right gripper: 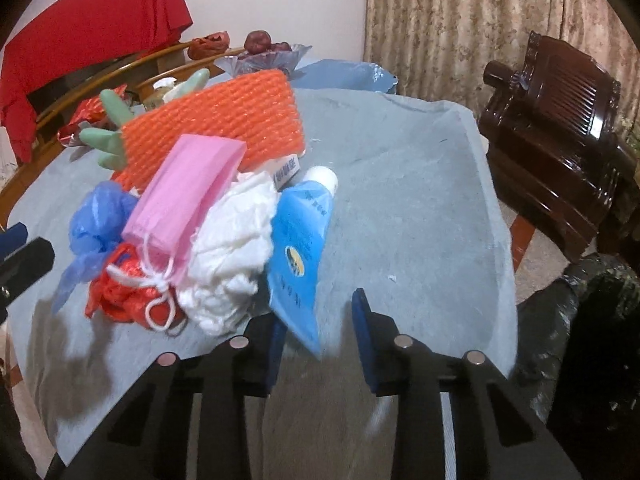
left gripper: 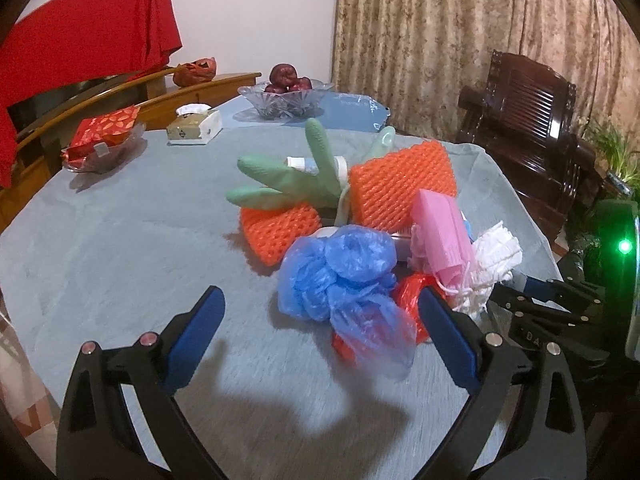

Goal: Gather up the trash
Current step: 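Grasp the blue-and-white tube with the right tool while the left tool grasps the blue plastic bag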

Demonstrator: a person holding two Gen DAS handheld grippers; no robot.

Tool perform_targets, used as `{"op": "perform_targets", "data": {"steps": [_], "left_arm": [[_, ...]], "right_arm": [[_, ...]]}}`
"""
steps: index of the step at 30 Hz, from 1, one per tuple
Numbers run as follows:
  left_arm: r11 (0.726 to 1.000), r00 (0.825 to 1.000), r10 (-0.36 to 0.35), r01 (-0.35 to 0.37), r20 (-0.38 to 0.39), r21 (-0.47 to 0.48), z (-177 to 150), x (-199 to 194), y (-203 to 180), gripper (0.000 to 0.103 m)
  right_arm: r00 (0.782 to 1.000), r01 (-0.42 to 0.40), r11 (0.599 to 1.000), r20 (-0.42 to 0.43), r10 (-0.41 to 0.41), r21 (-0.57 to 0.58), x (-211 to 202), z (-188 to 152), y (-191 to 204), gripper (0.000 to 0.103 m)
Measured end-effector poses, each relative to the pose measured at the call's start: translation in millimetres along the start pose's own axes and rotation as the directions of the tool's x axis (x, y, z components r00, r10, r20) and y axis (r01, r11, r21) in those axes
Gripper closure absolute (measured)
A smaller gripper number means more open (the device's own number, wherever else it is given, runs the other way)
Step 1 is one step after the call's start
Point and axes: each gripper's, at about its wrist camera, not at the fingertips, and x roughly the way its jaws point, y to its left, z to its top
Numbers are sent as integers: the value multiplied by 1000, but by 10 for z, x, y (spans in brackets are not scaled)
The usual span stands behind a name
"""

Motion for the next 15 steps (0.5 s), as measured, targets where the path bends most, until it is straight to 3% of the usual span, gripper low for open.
{"op": "perform_targets", "data": {"steps": [3, 8, 10, 13, 15], "left_arm": [[1000, 1000, -9, 9, -17, 2, 13, 92, -36, 23], [1000, 999, -27, 27, -28, -13, 59, 221, -36, 28], [999, 999, -35, 35, -40, -1, 66, 293, -60, 36], [998, 995, -61, 60, -75, -12, 52, 422, -54, 55], [997, 994, -72, 69, -88, -27, 44, 474, -21, 74]], "right_arm": [[999, -41, 999, -15, 41, 1, 69, 54, -10, 95], [998, -55, 998, 2, 55, -2, 46, 75, -37, 100], [998, -57, 998, 8, 57, 3, 19, 76, -42, 100], [998, -56, 998, 21, 55, 13, -46, 84, -66, 100], [998, -52, 999, 24, 51, 16, -101, 73, -71, 100]]}}
